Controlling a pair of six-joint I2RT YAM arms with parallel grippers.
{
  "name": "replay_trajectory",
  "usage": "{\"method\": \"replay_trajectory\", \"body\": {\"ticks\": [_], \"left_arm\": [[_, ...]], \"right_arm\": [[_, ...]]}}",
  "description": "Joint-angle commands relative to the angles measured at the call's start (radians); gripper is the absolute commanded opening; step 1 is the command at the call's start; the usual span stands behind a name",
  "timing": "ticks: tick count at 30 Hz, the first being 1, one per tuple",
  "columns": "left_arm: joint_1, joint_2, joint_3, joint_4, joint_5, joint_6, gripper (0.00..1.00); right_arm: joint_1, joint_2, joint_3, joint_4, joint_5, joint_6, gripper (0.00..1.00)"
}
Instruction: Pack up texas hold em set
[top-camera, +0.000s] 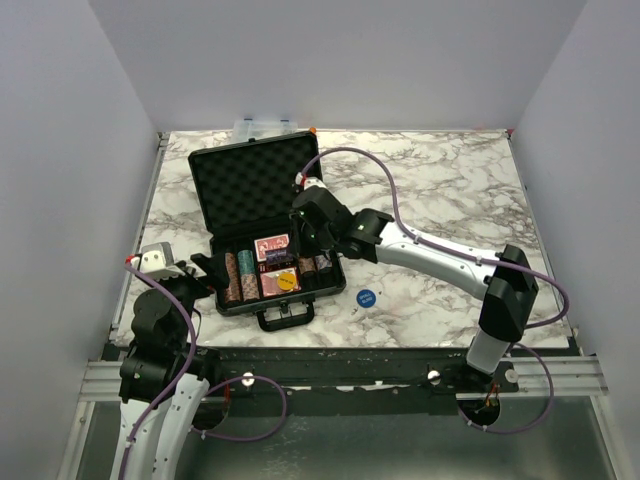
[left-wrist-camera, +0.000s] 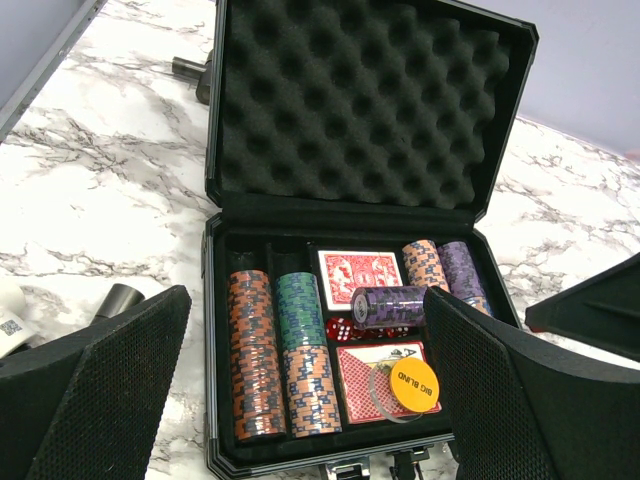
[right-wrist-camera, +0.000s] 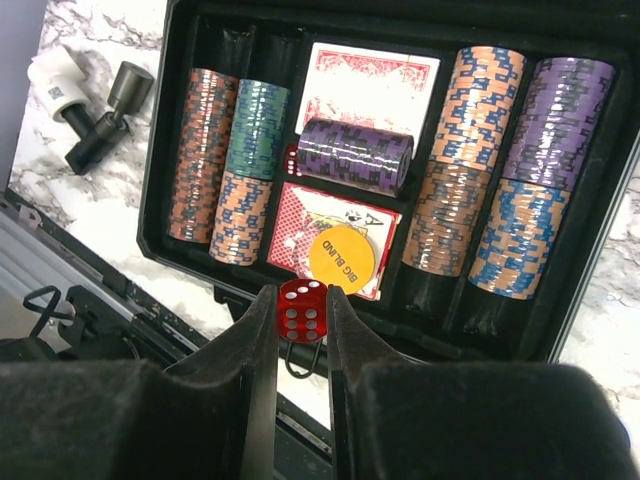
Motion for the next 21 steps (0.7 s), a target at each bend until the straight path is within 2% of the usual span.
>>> {"method": "replay_trajectory", "body": {"ticks": [1, 13, 21], "left_arm": [[-0.002, 0.010, -0.011, 0.013, 0.018, 0.007, 0.99], [-0.003, 0.011, -0.010, 0.011, 0.016, 0.008, 0.99], [-0.002, 0.019, -0.010, 0.013, 0.021, 0.008, 0.99]], "right_arm": [[-0.002, 0.013, -0.024, 0.015, -0.047, 0.027, 0.01], [0.012, 0.005, -0.186, 0.078, -0.026, 0.074, 0.01], [0.019, 0.043, -0.217, 0.092, 0.025, 0.082, 0.01]]}}
